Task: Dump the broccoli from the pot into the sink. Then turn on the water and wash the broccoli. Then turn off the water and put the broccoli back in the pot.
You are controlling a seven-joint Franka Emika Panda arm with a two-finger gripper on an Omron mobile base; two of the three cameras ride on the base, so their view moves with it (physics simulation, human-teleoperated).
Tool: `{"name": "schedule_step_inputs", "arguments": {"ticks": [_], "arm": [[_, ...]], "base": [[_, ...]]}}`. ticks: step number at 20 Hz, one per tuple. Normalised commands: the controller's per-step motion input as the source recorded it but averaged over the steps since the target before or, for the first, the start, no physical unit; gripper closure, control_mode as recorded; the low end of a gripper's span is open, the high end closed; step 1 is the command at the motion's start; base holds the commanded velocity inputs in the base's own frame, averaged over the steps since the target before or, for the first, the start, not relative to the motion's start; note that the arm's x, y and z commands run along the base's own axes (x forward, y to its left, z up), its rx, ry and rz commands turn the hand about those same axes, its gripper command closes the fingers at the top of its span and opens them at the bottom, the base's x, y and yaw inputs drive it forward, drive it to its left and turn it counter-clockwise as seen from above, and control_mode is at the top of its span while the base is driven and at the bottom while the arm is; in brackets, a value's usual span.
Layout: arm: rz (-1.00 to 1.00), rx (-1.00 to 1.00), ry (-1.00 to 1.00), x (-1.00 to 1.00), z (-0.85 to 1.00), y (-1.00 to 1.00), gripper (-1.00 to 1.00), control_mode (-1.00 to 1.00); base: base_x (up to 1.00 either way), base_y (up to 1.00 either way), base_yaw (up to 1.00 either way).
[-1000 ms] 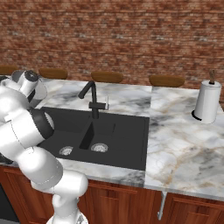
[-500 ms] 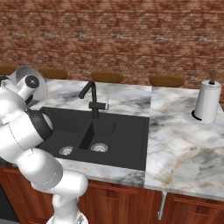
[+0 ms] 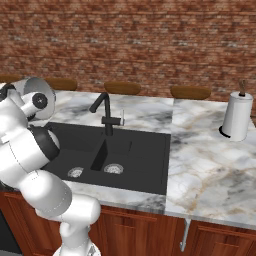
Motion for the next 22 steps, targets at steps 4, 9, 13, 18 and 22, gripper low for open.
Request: {"name": "schedule_step_inputs", "arguments": {"ticks": [4, 9, 13, 18, 22], "arm": [[-0.10, 0.24, 0.17, 0.09, 0.26, 0.00, 1.00, -1.00], [-0.07, 0.19, 0.08, 0.05, 0.17, 0.00, 1.00, -1.00], [-0.07, 0.19, 0.02, 0.00, 0.07, 0.00, 1.00, -1.00], [-0.09, 0.20, 0.00, 0.00, 0.07, -0.02, 1.00, -1.00], [-0.09, 0.19, 0.01, 0.01, 0.17, -0.10, 1.00, -1.00]], "base": [[0.00, 0.00, 0.00], [0.00, 0.00, 0.00], [0.00, 0.00, 0.00], [0.00, 0.00, 0.00], [0.00, 0.00, 0.00]]}}
